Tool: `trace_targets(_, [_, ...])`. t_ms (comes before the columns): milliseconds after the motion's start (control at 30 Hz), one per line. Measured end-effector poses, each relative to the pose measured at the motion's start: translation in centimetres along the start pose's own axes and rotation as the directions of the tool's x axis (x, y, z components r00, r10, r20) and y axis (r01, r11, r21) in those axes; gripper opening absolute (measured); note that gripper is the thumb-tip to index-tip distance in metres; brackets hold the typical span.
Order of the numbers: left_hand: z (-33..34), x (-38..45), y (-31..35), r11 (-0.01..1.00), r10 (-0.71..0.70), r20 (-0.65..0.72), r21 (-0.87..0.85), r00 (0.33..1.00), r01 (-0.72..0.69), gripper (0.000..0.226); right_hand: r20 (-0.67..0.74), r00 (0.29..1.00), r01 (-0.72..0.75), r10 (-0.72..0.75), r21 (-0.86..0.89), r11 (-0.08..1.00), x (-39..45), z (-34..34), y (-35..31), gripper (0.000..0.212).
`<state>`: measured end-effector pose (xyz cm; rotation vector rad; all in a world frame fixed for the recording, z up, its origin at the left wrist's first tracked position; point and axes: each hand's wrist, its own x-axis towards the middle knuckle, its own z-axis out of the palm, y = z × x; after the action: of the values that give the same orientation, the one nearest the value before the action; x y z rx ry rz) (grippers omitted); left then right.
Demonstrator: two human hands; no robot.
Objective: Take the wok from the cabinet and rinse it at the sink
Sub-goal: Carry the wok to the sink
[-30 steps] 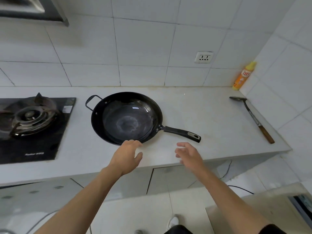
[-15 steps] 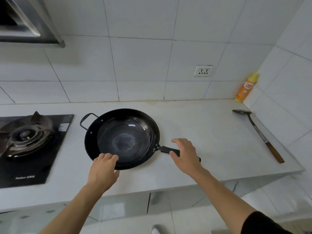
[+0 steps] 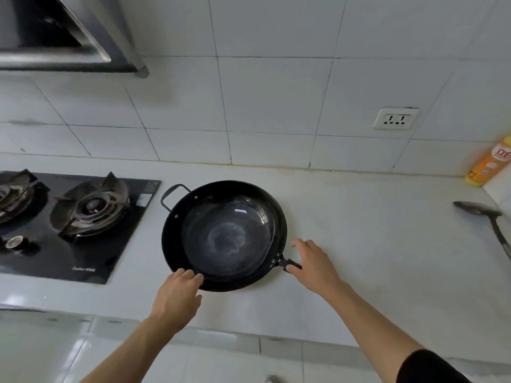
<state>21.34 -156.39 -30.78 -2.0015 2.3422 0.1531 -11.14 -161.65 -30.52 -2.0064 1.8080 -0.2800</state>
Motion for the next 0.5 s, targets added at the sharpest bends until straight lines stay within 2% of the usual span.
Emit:
trace_targets(167, [0.5, -0.2, -1.0, 0.992, 0.110, -0.061, 0.065, 0.992, -0.106, 0.039, 0.100, 0.992, 0.074, -0.073, -0.005, 0.997, -0.1, 1.3, -0.2, 0.042])
trace_targets(300, [0.7, -0.3, -0.2, 0.993, 0.104, -0.107, 0.067, 0.989, -0.097, 0.042, 0.045, 0.997, 0.075, -0.070, -0.111, 0.991, -0.6, 2.0, 0.4, 0.042])
trace_targets(500, [2.2, -0.4, 0.1, 0.993, 0.094, -0.194, 0.087, 0.976, -0.079, 0.035, -0.038, 0.997, 0.064, -0.073, -0.199, 0.978, -0.7, 1.5, 1.2, 0.032])
